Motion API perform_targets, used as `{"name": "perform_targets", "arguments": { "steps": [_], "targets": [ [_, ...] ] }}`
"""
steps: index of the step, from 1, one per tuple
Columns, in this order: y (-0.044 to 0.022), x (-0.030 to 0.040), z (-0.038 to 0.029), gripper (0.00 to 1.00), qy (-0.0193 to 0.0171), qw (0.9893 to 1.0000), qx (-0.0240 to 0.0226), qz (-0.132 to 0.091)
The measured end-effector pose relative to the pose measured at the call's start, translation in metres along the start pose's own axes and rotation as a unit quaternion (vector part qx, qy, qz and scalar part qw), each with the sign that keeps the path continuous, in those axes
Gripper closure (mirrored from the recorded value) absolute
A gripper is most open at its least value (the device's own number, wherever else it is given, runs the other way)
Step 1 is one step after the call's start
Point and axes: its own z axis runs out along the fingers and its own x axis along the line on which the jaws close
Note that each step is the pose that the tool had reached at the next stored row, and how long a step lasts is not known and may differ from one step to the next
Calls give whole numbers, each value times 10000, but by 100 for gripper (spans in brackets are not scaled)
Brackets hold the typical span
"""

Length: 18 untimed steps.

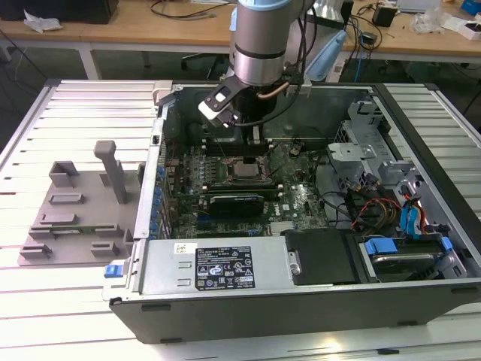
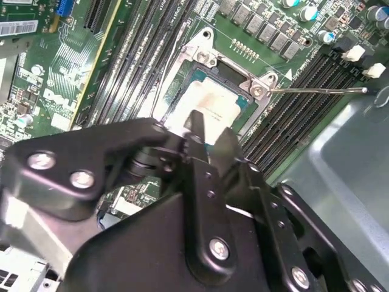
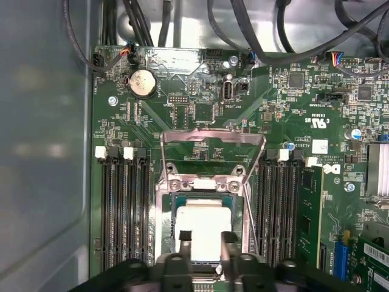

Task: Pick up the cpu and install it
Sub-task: 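Place the cpu into insertion slot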

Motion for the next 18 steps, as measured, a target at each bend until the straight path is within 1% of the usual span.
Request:
{"name": "perform_targets", "arguments": {
  "steps": [1, 3, 4, 5, 7, 10, 15, 18],
  "targets": [
    [0, 0, 0, 71, 0, 10000, 0, 0],
    [0, 0, 1, 83, 0, 10000, 0, -1],
    [0, 0, 23, 89, -1, 10000, 3, -4],
    [0, 2, 58, 89, -1, 10000, 9, -20],
    [1, 3, 91, 89, 0, 10000, 18, -35],
    [1, 6, 193, 89, 0, 10000, 28, -45],
    [-4, 8, 271, 89, 0, 10000, 29, -47],
    [-4, 8, 298, 89, -2, 10000, 32, -47]
  ]
}}
